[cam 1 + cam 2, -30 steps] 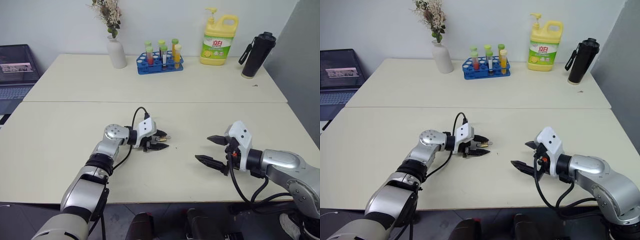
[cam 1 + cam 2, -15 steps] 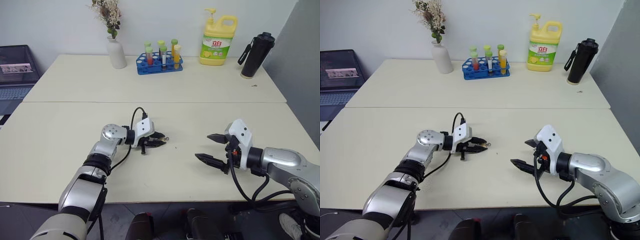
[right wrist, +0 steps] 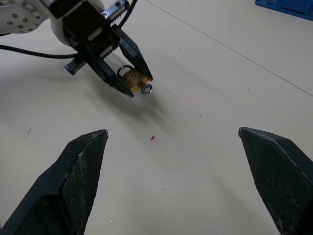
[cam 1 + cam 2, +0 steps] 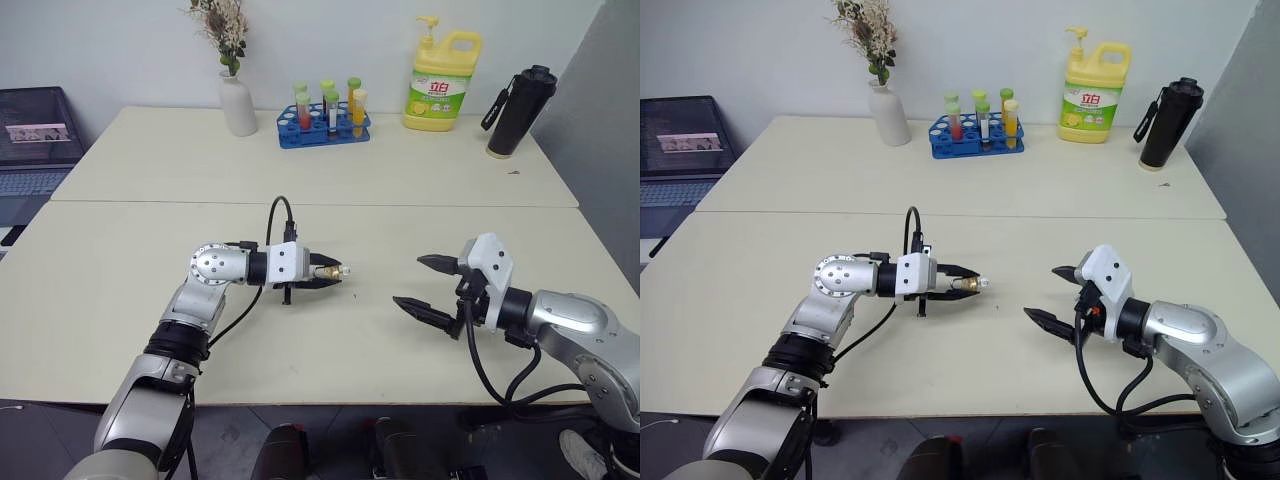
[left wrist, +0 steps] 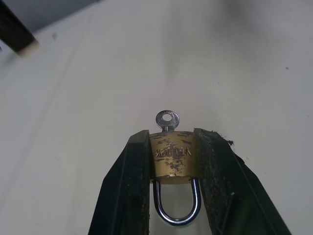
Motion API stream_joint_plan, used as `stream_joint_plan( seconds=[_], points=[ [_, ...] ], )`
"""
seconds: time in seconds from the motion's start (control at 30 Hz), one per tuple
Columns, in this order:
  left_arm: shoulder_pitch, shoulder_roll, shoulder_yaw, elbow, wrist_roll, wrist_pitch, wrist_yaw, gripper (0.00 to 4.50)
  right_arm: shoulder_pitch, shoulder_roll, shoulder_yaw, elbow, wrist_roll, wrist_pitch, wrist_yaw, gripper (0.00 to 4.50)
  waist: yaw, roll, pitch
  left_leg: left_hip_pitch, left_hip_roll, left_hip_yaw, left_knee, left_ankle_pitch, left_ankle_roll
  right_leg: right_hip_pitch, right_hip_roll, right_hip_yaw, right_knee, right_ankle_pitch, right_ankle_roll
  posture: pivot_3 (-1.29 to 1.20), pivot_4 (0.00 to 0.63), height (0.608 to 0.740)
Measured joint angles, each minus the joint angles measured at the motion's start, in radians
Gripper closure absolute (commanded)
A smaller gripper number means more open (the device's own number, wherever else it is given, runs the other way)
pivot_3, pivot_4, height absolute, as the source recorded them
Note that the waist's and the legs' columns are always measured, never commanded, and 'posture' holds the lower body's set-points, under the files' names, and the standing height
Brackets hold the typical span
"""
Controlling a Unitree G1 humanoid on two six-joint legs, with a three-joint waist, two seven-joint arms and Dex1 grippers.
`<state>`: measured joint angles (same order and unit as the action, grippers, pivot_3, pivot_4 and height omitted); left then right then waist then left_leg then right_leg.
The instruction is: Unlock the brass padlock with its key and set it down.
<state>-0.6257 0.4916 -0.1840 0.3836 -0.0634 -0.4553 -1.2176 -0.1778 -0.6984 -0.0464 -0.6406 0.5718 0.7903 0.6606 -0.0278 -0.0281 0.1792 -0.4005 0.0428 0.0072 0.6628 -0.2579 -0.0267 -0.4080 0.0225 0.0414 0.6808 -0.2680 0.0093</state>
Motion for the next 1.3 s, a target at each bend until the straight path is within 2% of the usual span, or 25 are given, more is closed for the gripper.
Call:
stream_joint_plan(
  seconds=[0.17,0.33,0.5,0.77,1.23,1.27,1.3],
  points=[
    [0.059,0.024,0.008,-0.137,0.008,-0.177,0.077,3.52,0.0,0.009,-0.015,0.037,0.027,-0.018,0.031,0.0,-0.002,0.0,0.0,0.001,0.002,0.001,0.0,0.0,0.0,0.0,0.0,0.001,0.0,0.0,0.0,0.0,0.15,0.74],
    [0.147,0.07,0.015,-0.151,0.04,-0.426,0.138,3.52,-0.028,0.045,-0.06,0.061,0.161,0.023,0.045,0.0,-0.001,0.0,0.0,0.001,0.003,0.001,0.0,0.0,0.0,0.0,0.0,0.001,0.001,0.0,0.0,0.0,0.15,0.74],
    [0.164,0.099,0.015,-0.18,0.071,-0.541,0.207,3.52,-0.069,0.049,-0.053,0.082,0.276,0.105,0.056,0.0,0.001,0.0,0.0,0.001,0.001,0.002,0.0,0.0,0.0,0.001,0.0,0.001,0.0,0.0,0.0,0.0,0.15,0.74],
    [0.236,0.147,0.014,-0.261,0.11,-0.558,0.295,3.52,-0.128,0.092,0.015,0.151,0.308,0.134,0.059,0.0,0.0,0.0,0.0,0.002,0.003,0.002,0.0,0.0,0.0,0.001,-0.001,0.0,0.0,0.0,0.0,0.0,0.15,0.74],
    [0.237,0.151,0.013,-0.306,0.207,-0.558,0.417,3.52,-0.21,0.159,0.062,0.199,0.389,0.233,0.034,0.0,0.0,0.0,0.0,0.002,0.003,0.002,0.0,0.0,0.0,0.001,-0.002,0.0,0.0,0.0,0.0,0.0,0.15,0.74],
    [0.237,0.152,0.013,-0.306,0.212,-0.558,0.424,3.52,-0.215,0.162,0.068,0.208,0.393,0.244,0.031,0.37,0.0,0.0,0.0,0.002,0.003,0.002,0.0,0.0,0.0,0.001,-0.003,0.0,0.0,0.0,0.0,0.0,0.15,0.74],
    [0.237,0.154,0.013,-0.307,0.218,-0.558,0.426,3.52,-0.219,0.163,0.071,0.211,0.393,0.249,0.03,0.55,0.0,0.0,0.0,0.002,0.002,0.002,0.0,0.0,0.0,0.001,-0.003,0.0,0.0,0.0,0.0,0.0,0.15,0.74]
  ],
)
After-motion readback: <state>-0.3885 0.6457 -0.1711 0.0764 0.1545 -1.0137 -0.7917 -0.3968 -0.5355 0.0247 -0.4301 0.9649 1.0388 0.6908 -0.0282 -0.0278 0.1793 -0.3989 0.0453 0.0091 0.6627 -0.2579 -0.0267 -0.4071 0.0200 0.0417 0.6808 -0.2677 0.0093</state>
